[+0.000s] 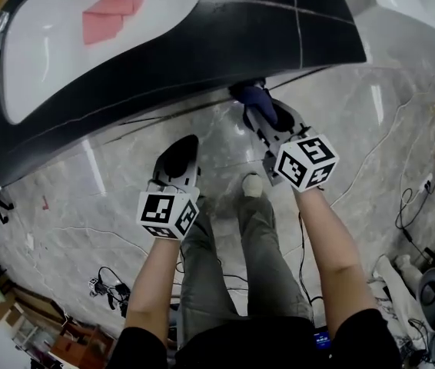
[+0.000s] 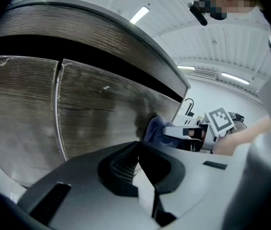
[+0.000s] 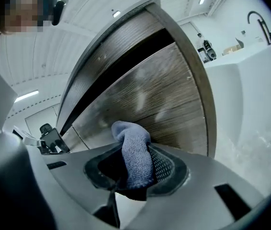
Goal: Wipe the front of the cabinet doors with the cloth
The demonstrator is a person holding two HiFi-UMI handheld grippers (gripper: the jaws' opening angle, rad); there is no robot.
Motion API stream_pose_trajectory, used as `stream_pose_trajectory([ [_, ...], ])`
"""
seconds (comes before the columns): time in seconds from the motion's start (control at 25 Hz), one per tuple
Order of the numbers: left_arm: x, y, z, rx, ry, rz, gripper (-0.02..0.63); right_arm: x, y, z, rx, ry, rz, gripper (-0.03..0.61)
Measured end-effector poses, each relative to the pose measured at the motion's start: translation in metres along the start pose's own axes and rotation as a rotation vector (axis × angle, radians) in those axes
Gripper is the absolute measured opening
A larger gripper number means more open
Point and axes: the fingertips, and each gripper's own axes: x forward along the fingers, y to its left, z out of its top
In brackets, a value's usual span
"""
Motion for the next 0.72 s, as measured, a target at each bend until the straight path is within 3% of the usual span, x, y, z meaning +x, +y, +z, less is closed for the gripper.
stream_pose_trajectory([
  [0.4, 0.036, -0.047, 0.002, 0.007, -0.001, -0.081, -0.006, -0.028, -0.051, 0.014, 0.018, -0.026, -0.059, 0.120],
  [0.72, 0.026, -0.032, -0.012, 0.010, 0.021, -0.044, -0.006, -0.029, -0.029, -0.004, 0.043, -0.012, -0.035, 0.120],
])
